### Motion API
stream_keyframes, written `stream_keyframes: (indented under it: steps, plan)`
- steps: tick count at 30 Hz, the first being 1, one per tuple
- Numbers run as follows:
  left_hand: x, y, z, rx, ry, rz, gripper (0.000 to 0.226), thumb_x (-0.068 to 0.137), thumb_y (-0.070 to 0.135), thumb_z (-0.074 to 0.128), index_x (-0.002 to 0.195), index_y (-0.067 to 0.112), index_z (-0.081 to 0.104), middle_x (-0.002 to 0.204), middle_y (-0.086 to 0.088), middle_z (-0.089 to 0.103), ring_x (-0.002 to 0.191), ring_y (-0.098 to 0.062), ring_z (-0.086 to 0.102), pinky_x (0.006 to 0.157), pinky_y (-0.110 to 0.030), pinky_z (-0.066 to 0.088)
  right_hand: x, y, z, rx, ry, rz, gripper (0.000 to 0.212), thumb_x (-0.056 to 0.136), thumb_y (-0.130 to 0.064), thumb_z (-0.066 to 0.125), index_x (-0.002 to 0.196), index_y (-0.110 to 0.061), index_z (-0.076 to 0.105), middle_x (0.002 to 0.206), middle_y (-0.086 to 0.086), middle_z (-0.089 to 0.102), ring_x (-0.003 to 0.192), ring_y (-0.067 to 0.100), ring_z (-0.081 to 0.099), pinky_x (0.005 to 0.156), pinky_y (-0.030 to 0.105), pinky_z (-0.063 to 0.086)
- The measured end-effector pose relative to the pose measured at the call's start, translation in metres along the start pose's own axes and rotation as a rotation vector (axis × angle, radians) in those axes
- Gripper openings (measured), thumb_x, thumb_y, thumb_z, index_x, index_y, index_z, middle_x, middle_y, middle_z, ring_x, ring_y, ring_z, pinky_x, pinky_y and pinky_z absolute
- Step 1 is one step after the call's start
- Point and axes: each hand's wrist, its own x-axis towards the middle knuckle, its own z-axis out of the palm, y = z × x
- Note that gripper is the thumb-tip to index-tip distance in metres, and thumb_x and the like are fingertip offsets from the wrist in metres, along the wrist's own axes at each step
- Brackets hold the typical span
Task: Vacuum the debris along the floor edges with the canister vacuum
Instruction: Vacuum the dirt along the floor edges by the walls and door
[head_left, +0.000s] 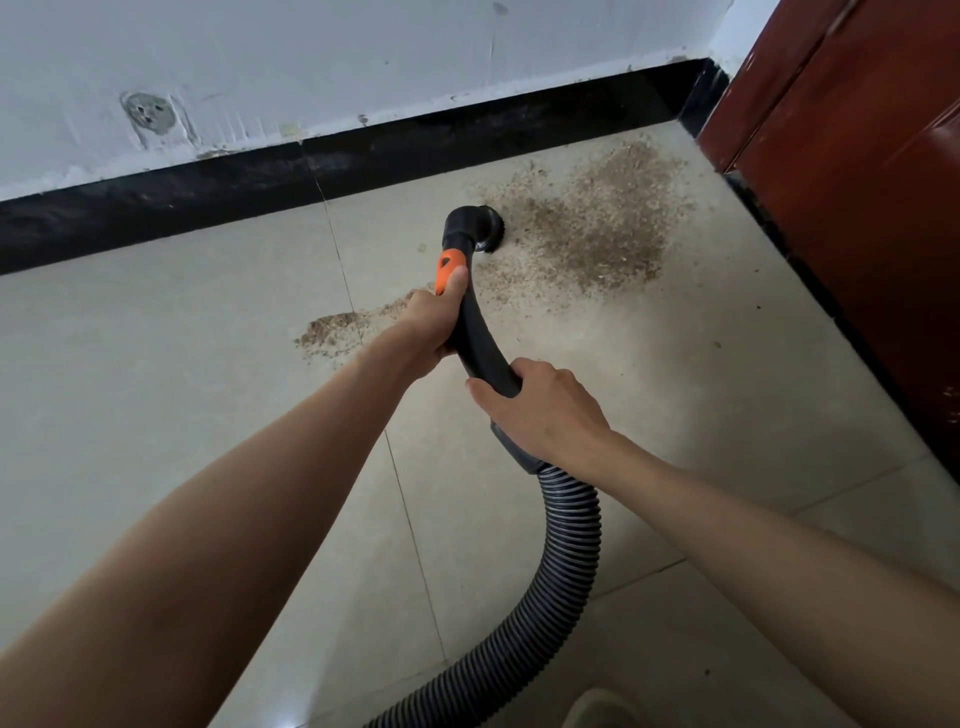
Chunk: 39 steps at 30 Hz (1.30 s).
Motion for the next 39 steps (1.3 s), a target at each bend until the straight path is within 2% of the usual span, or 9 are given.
stream_keyframes:
  steps: [6, 13, 18, 20, 23, 27, 29, 35, 39]
  plan:
    - [0.004, 0.003, -0.009, -0.031, 0.026, 0.001, 0.063, 0.094, 0.053, 0.046, 0.123, -0.003, 0.044, 0.104, -0.010, 0.057, 0.090, -0.022, 0.059, 0.079, -0.031, 0.050, 0.007, -0.009, 0.003, 0.016, -0.006, -0.021, 0.039, 0.092, -0.059, 0.048, 0.075, -0.024, 0.044, 0.076, -0.003, 0.056, 0.073, 0.021, 0.057, 0.057, 0.031, 0.038]
    - [-0.003, 0.009, -0.057, -0.080, 0.095, -0.041, 0.061, 0.095, 0.049, 0.047, 0.129, -0.002, 0.041, 0.113, -0.012, 0.056, 0.088, -0.022, 0.059, 0.063, -0.028, 0.049, 0.019, -0.039, 0.015, 0.036, -0.091, -0.096, 0.038, 0.091, -0.058, 0.050, 0.075, -0.024, 0.047, 0.080, -0.001, 0.060, 0.076, 0.022, 0.061, 0.060, 0.031, 0.042]
    - [-0.016, -0.008, -0.109, -0.170, 0.160, -0.112, 0.061, 0.095, 0.049, 0.046, 0.131, 0.000, 0.039, 0.118, -0.013, 0.054, 0.100, -0.028, 0.057, 0.078, -0.035, 0.048, 0.016, -0.065, 0.041, -0.032, -0.181, -0.172, 0.037, 0.091, -0.058, 0.051, 0.082, -0.022, 0.051, 0.087, 0.002, 0.065, 0.082, 0.023, 0.063, 0.066, 0.033, 0.046]
    - [-0.024, -0.021, -0.131, -0.255, 0.169, -0.137, 0.065, 0.092, 0.054, 0.049, 0.131, 0.002, 0.040, 0.118, -0.011, 0.056, 0.099, -0.026, 0.059, 0.073, -0.034, 0.049, 0.010, -0.076, 0.053, -0.065, -0.215, -0.201, 0.039, 0.090, -0.059, 0.051, 0.087, -0.020, 0.053, 0.089, 0.002, 0.065, 0.082, 0.023, 0.063, 0.065, 0.032, 0.046]
    - [-0.037, -0.041, -0.156, -0.354, 0.214, -0.139, 0.060, 0.090, 0.056, 0.051, 0.124, 0.007, 0.042, 0.109, -0.007, 0.056, 0.092, -0.021, 0.058, 0.063, -0.032, 0.047, -0.002, -0.093, 0.070, -0.130, -0.237, -0.252, 0.039, 0.090, -0.059, 0.051, 0.087, -0.021, 0.052, 0.088, 0.002, 0.065, 0.080, 0.023, 0.062, 0.063, 0.031, 0.044]
    - [-0.054, -0.064, -0.173, -0.398, 0.334, -0.147, 0.050, 0.093, 0.051, 0.046, 0.118, 0.008, 0.041, 0.098, -0.007, 0.054, 0.086, -0.021, 0.055, 0.075, -0.037, 0.045, -0.023, -0.104, 0.090, -0.243, -0.252, -0.307, 0.038, 0.091, -0.059, 0.049, 0.090, -0.021, 0.050, 0.078, -0.002, 0.053, 0.077, 0.025, 0.055, 0.064, 0.033, 0.040]
    - [-0.063, -0.074, -0.177, -0.387, 0.374, -0.153, 0.046, 0.094, 0.049, 0.044, 0.115, 0.008, 0.043, 0.093, -0.006, 0.053, 0.082, -0.020, 0.055, 0.071, -0.036, 0.047, -0.034, -0.103, 0.096, -0.294, -0.259, -0.329, 0.039, 0.092, -0.059, 0.048, 0.092, -0.020, 0.049, 0.074, -0.003, 0.047, 0.077, 0.026, 0.052, 0.064, 0.033, 0.038]
    - [-0.082, -0.087, -0.165, -0.370, 0.350, -0.180, 0.042, 0.095, 0.047, 0.041, 0.110, 0.007, 0.044, 0.088, -0.007, 0.053, 0.079, -0.020, 0.054, 0.071, -0.036, 0.047, -0.058, -0.086, 0.095, -0.350, -0.263, -0.331, 0.039, 0.092, -0.060, 0.045, 0.094, -0.021, 0.046, 0.072, -0.004, 0.046, 0.076, 0.026, 0.052, 0.064, 0.033, 0.038]
    - [-0.090, -0.085, -0.157, -0.342, 0.328, -0.175, 0.024, 0.093, 0.031, 0.041, 0.086, 0.009, 0.046, 0.075, -0.004, 0.044, 0.066, -0.018, 0.046, 0.057, -0.030, 0.044, -0.072, -0.074, 0.094, -0.363, -0.267, -0.297, 0.039, 0.093, -0.060, 0.043, 0.093, -0.021, 0.044, 0.079, 0.000, 0.052, 0.077, 0.026, 0.053, 0.065, 0.033, 0.038]
